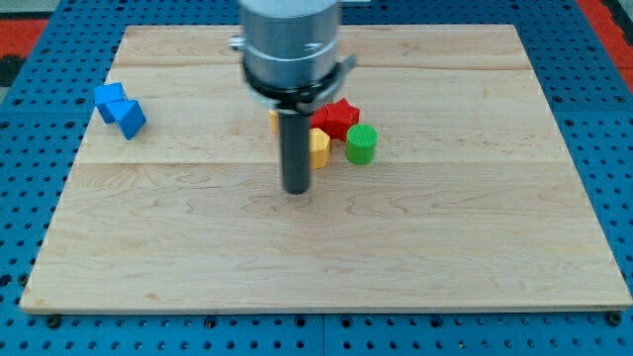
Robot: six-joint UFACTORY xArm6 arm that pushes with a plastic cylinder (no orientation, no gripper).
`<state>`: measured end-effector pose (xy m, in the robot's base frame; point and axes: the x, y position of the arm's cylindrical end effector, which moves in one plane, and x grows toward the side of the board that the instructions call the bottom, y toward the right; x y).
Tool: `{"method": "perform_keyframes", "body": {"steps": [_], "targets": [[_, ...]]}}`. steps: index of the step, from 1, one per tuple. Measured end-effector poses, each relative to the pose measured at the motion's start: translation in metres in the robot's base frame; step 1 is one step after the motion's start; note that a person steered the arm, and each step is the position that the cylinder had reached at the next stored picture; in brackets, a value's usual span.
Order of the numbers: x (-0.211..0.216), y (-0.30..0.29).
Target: Move the blue triangle to the group of blocks
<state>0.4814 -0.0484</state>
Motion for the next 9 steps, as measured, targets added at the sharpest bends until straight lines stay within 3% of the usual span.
{"method": "perform_keyframes", "body": {"steps": [1, 4, 5, 7, 9], "targets": [[-0.012, -0.023], [-0.028, 0.022], [-0.008, -0.043], [-0.022, -0.241], [-0.052, -0.256]]}}
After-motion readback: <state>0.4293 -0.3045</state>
